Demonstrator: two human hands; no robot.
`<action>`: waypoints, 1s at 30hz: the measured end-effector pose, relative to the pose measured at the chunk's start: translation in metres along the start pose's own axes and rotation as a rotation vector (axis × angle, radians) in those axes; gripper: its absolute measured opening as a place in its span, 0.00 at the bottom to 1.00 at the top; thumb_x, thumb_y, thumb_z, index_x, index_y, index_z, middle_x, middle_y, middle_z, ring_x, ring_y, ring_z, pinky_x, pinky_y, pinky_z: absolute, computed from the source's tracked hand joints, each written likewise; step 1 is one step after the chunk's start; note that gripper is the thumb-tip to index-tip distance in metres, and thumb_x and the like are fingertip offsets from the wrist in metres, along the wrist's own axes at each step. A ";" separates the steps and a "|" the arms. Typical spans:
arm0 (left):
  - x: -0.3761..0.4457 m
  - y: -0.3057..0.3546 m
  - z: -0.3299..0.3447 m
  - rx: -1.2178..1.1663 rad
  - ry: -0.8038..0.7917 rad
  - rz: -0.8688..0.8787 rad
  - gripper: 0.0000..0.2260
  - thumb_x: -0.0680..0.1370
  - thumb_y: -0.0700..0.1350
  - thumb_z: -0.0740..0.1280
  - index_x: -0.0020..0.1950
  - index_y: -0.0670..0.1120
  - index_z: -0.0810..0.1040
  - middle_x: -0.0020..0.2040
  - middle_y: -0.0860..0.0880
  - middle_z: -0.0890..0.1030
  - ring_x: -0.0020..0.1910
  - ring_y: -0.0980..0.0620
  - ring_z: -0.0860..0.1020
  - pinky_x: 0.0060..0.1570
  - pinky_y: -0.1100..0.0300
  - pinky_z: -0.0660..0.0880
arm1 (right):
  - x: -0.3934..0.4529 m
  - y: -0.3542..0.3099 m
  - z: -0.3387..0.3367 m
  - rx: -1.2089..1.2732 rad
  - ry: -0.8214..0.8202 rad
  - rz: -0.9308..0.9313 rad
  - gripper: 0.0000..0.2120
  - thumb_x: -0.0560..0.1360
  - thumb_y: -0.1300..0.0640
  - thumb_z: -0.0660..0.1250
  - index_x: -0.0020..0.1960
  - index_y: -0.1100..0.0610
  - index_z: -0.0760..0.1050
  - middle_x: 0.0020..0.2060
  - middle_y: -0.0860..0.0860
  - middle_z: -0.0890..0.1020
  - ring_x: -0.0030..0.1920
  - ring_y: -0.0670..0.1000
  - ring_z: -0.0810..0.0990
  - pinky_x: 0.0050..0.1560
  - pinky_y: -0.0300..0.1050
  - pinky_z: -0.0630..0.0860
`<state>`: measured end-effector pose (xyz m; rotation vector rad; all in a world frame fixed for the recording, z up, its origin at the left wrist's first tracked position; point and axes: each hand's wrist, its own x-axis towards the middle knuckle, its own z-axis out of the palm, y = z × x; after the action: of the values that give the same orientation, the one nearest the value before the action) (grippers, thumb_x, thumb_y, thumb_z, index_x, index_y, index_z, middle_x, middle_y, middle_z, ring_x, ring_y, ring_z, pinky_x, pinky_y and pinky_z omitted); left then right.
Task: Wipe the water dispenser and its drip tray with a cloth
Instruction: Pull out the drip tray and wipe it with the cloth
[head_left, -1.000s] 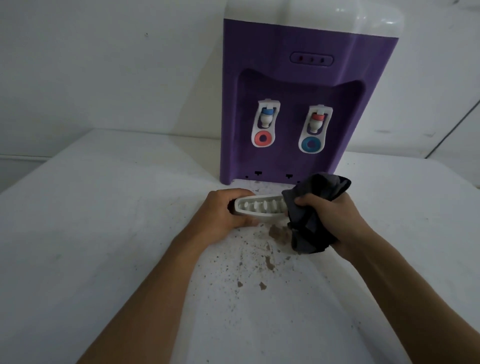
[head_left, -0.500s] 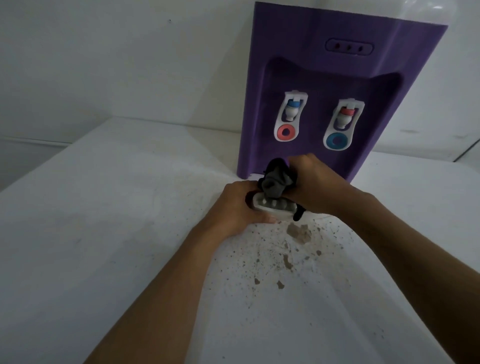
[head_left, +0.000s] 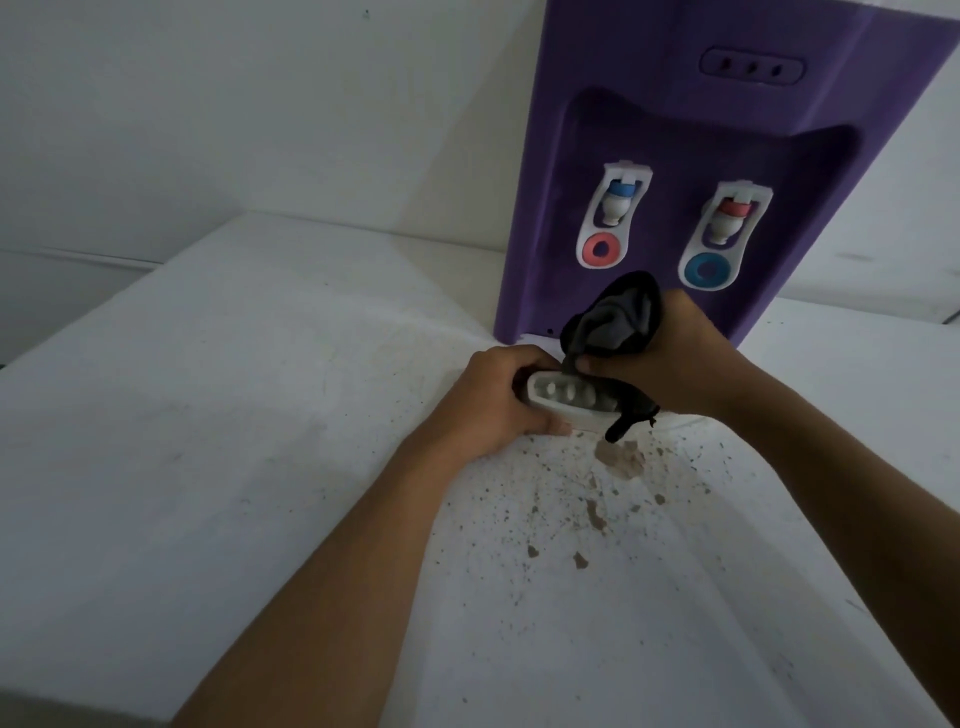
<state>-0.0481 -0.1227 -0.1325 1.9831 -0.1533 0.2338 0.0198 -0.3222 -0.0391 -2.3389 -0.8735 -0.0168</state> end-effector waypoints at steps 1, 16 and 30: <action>0.000 0.000 0.000 -0.008 -0.003 -0.005 0.27 0.64 0.43 0.87 0.60 0.50 0.84 0.52 0.54 0.87 0.51 0.59 0.86 0.54 0.59 0.83 | 0.000 0.000 0.000 -0.048 -0.011 0.022 0.12 0.68 0.52 0.82 0.47 0.50 0.82 0.38 0.45 0.85 0.41 0.42 0.84 0.41 0.34 0.80; -0.002 0.003 -0.001 0.025 0.011 0.025 0.22 0.67 0.36 0.82 0.45 0.62 0.79 0.40 0.63 0.85 0.41 0.65 0.84 0.40 0.72 0.76 | 0.007 -0.029 0.040 -0.167 0.028 0.342 0.19 0.71 0.47 0.77 0.52 0.57 0.75 0.40 0.52 0.81 0.38 0.50 0.81 0.32 0.39 0.72; -0.002 0.003 0.000 0.049 0.022 0.022 0.19 0.66 0.44 0.85 0.44 0.61 0.80 0.40 0.62 0.85 0.40 0.65 0.83 0.38 0.73 0.76 | -0.010 -0.032 0.040 -0.206 0.082 0.210 0.12 0.76 0.51 0.73 0.41 0.53 0.72 0.36 0.50 0.78 0.34 0.49 0.78 0.30 0.36 0.68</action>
<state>-0.0503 -0.1240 -0.1306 2.0277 -0.1564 0.2760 -0.0150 -0.2871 -0.0552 -2.5917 -0.6071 -0.1192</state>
